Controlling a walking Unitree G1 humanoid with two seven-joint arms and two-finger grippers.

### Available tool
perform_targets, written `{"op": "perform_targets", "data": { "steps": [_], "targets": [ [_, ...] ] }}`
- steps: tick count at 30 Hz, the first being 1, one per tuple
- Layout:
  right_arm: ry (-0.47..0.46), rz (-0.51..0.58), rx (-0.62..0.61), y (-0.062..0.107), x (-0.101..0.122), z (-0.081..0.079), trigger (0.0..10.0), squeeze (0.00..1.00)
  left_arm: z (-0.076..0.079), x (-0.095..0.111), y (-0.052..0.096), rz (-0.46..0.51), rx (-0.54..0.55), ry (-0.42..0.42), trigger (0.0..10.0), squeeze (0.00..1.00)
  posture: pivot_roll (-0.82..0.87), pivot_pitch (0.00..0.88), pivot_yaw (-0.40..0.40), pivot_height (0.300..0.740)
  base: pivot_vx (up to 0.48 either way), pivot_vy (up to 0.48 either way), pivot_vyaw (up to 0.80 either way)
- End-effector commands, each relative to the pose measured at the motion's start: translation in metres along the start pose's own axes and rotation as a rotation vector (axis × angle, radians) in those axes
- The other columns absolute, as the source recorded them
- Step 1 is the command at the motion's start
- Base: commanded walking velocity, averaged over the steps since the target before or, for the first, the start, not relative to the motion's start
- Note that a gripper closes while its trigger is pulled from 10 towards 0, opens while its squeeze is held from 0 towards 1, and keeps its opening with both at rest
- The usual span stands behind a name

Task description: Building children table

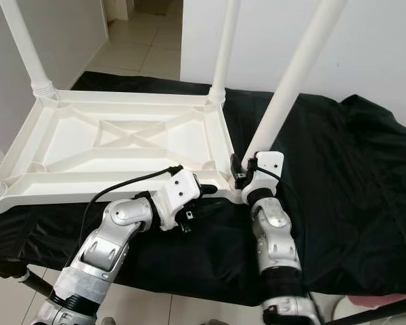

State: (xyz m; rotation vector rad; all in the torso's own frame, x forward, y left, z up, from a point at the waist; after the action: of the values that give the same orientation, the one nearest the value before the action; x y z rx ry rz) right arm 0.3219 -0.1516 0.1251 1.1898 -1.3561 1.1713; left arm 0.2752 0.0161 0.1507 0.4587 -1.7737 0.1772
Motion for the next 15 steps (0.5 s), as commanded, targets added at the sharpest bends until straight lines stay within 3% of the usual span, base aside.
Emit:
{"op": "perform_targets", "data": {
  "steps": [1,3,12,13,15],
  "targets": [
    [-0.054,-0.098,-0.093,0.012,-0.021,-0.01,10.0,0.0,-0.009,0.0,0.001,0.004,0.167,0.004,10.0,0.0,-0.04,0.0,-0.054,0.74,0.0,0.0,0.0],
    [-0.075,-0.085,-0.073,0.013,-0.018,-0.018,10.0,0.0,-0.009,0.0,0.001,0.004,0.167,0.007,10.0,0.0,-0.04,0.0,-0.053,0.74,0.0,0.0,0.0],
    [-0.098,-0.066,0.003,0.015,-0.009,-0.025,10.0,0.0,-0.005,0.0,0.0,0.005,0.154,0.012,10.0,0.0,-0.04,0.0,-0.053,0.74,0.0,0.0,0.0],
    [-0.098,-0.06,0.01,0.016,-0.008,-0.025,10.0,1.0,-0.005,0.0,0.001,0.005,0.154,0.013,10.0,0.0,-0.04,0.0,-0.053,0.74,0.0,0.0,0.0],
    [-0.096,-0.052,0.02,0.016,-0.006,-0.024,10.0,1.0,-0.005,0.0,0.001,0.005,0.153,0.014,10.0,0.0,-0.04,0.0,-0.052,0.74,0.0,0.0,0.0]
  ]
}}
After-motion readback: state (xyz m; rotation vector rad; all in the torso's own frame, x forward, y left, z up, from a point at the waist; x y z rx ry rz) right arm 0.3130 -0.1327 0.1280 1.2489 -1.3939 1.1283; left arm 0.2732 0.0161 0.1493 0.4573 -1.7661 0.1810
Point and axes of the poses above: a point about 5 cm out from each wrist's last joint towards the gripper, its own y axis pointing back from the gripper into the wrist, its own x axis along the axis of the wrist's last joint, z = x × y, the point moved 1 cm from there along -y, pointing out of the wrist towards the gripper, and after that the axes turned 2 degrees about y, right-handed, at the moved point
